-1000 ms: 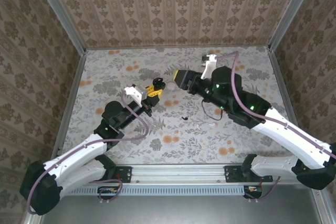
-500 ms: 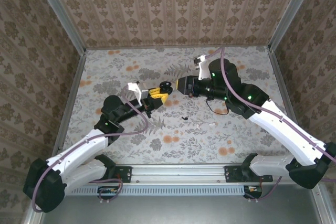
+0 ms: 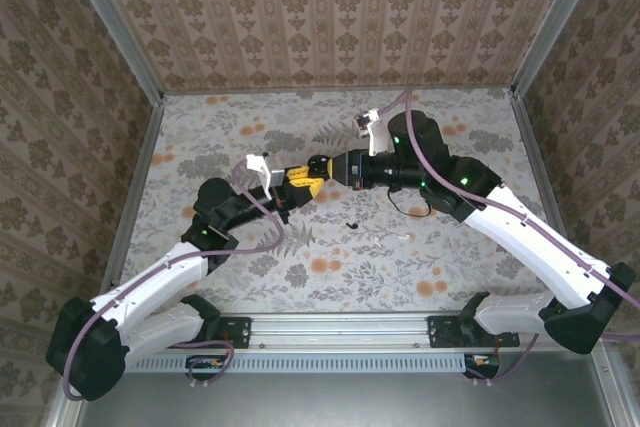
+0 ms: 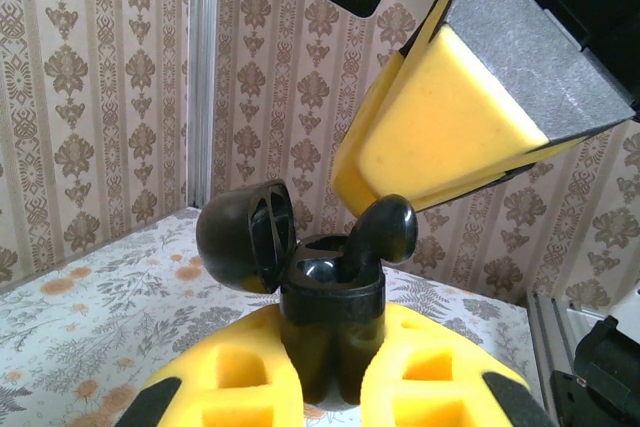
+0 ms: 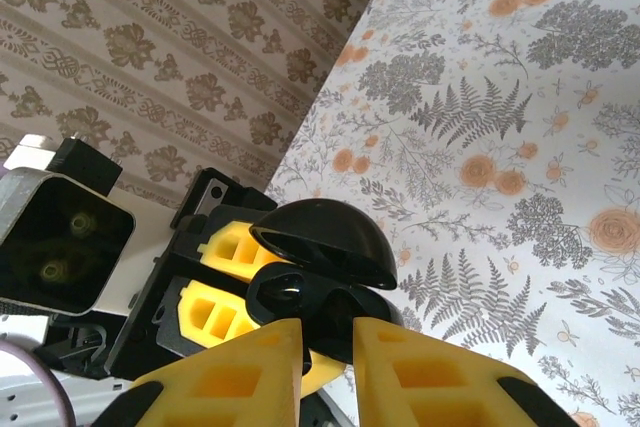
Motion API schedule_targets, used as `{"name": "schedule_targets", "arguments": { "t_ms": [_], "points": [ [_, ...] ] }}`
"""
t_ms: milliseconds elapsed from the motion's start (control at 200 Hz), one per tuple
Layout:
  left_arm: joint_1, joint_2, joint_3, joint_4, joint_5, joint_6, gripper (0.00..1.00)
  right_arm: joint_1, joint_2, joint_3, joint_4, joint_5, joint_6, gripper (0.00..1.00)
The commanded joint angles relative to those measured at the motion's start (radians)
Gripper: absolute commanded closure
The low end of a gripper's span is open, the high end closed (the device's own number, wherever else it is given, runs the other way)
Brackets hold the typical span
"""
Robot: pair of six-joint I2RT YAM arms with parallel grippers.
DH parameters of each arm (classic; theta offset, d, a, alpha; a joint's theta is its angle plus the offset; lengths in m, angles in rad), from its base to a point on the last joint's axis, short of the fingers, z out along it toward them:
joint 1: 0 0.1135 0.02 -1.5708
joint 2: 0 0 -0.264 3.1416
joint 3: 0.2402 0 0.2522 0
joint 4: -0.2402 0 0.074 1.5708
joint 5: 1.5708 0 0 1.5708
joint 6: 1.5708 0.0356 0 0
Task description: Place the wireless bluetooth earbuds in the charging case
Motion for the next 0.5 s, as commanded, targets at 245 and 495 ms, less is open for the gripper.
{"name": "schedule_targets", "arguments": {
  "t_ms": [245,495],
  "points": [
    [0.006,0.018,0.033,0.041,-0.008,-0.009,1.00,0.003,0.003,-0.043,0.028,-0.050,0.035,0.80],
    [0.006,0.040,0.040,0.048,-0.011,-0.010,1.00,0.015,0.016,-0.032,0.030,-0.048,0.034,0.80]
  ]
}}
